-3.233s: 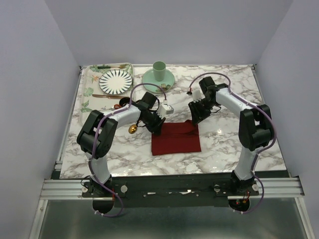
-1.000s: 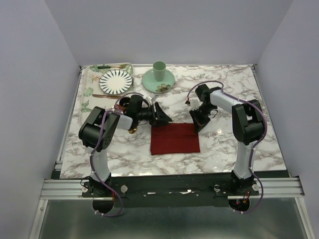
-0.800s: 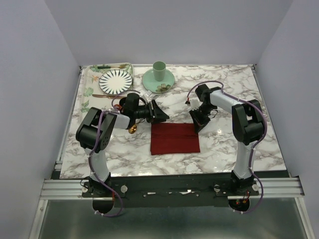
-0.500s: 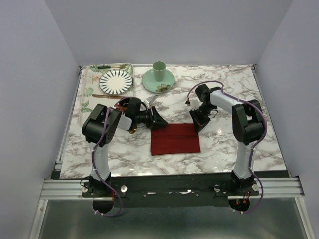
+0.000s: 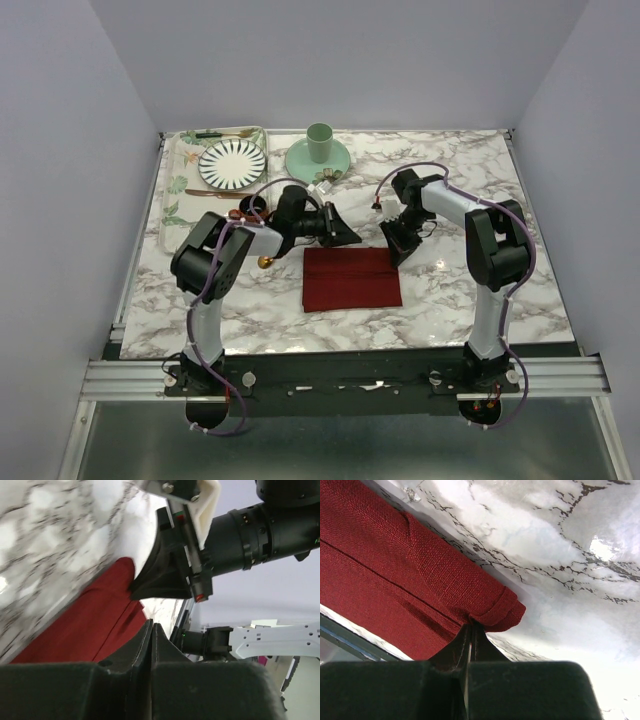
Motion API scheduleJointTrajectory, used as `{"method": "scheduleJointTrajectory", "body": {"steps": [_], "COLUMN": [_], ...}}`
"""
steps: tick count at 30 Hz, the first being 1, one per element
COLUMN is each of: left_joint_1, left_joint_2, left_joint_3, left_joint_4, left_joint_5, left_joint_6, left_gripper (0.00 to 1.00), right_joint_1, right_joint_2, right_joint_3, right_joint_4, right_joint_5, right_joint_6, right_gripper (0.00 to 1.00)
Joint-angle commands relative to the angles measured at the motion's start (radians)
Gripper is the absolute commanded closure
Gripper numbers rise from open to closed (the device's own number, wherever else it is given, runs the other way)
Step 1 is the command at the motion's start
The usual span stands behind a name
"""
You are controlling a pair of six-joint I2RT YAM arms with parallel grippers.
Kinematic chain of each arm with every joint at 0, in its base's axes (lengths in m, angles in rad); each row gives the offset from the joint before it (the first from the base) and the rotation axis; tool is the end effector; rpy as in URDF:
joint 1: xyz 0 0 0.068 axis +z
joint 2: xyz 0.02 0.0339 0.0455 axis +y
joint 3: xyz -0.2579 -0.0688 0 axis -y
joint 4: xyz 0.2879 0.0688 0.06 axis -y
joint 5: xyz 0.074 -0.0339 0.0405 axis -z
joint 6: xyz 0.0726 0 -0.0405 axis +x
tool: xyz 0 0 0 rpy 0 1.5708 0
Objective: Fold the napkin into a case and place the utensils inside
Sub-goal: Smooth out the lower triangle-folded napkin at the center of the board.
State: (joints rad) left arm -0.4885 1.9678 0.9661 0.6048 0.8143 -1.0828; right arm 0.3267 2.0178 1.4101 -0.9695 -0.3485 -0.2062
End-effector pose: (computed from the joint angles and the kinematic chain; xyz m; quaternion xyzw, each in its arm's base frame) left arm 0.3634 -0.2529 0.0933 -0.0142 0.7953 -0.5928 0.1263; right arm 0.3720 0.1522 0.0887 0.2588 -0.9502 -0.1729 0.0136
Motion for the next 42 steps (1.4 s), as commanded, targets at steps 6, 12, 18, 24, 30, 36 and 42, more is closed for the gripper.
{"method": "scheduleJointTrajectory", "body": {"steps": [6,12,18,24,30,36,42], "left_joint_1": [-0.101,-0.114,-0.116,-0.114,-0.114,-0.116,-0.116], "left_joint_2": [0.147,0.195,0.247,0.269,0.278,0.281,0.281], "left_joint_3": [0.121,0.144,0.187,0.169,0.141,0.155,0.152], "left_joint_4": [0.076,0.072,-0.020,-0.115,-0.132,-0.143,-0.157], "left_joint_5": [-0.122,-0.167,-0.184,-0.193,-0.190,-0.188,-0.188], "left_joint_6": [-0.126,-0.127,-0.077,-0.014,0.027,0.060,0.084], "left_gripper": [0.94,0.94,0.96,0.99,1.00,1.00,1.00], "right_joint_1": [0.000,0.002,0.003,0.002,0.002,-0.029,-0.066], "right_joint_2": [0.016,0.012,0.012,-0.001,-0.027,-0.132,-0.122], "right_joint_3": [-0.011,-0.011,-0.011,0.001,0.064,0.098,0.131], "right_joint_4": [0.025,0.028,0.026,0.015,-0.096,-0.182,-0.143], "right_joint_5": [0.068,0.066,0.059,0.046,-0.017,-0.179,-0.377], "right_joint_6": [-0.004,-0.009,-0.009,-0.010,-0.033,-0.099,-0.040], "right_gripper": [0.95,0.95,0.93,0.90,0.59,0.46,0.53]}}
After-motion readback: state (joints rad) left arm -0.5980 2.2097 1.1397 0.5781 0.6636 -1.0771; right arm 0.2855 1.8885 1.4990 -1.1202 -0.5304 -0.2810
